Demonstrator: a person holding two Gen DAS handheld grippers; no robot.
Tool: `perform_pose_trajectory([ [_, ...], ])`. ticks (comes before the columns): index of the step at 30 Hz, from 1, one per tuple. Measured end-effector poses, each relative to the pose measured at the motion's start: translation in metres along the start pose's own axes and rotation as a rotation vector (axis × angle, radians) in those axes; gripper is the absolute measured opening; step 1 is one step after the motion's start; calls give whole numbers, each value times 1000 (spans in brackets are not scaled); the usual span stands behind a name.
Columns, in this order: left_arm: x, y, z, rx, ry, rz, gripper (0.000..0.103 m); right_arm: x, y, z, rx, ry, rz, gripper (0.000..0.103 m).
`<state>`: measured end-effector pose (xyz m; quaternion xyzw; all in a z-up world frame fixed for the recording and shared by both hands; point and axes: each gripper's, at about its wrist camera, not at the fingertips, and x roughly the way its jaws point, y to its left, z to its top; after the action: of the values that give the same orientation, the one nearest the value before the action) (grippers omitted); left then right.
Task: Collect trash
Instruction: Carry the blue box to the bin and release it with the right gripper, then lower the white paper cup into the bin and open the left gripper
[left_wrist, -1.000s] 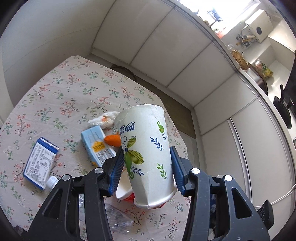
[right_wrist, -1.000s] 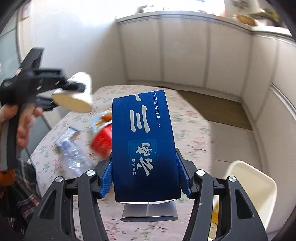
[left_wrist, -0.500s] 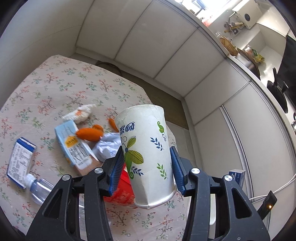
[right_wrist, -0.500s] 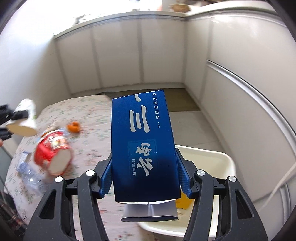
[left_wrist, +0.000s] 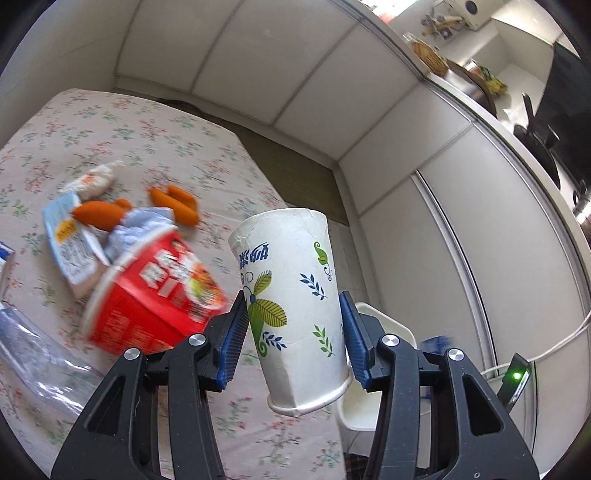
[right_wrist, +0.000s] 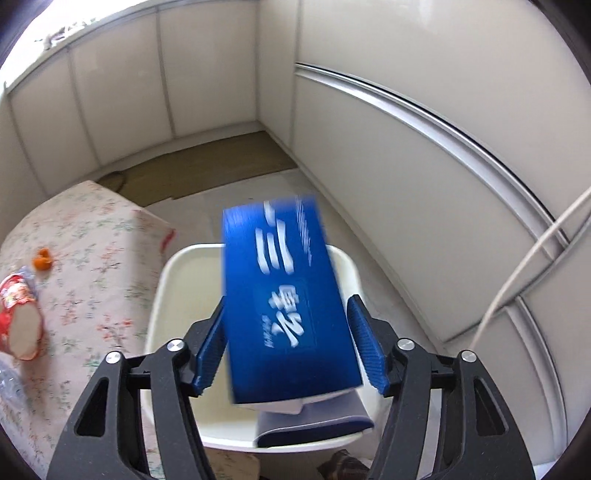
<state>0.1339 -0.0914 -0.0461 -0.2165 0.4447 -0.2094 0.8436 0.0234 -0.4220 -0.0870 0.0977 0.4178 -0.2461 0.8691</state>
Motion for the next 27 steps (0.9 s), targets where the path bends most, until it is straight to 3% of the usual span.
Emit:
perform_pose_trajectory([
  [6, 24, -51, -12, 104, 54, -32, 46, -12, -32, 0, 76, -55, -69, 85],
  [18, 79, -159, -39, 303, 137, -134, 47, -15, -81, 3, 215, -83, -130, 87],
  [27, 123, -198, -51, 377, 219, -145, 53, -25, -96, 4, 268, -143, -213, 91],
])
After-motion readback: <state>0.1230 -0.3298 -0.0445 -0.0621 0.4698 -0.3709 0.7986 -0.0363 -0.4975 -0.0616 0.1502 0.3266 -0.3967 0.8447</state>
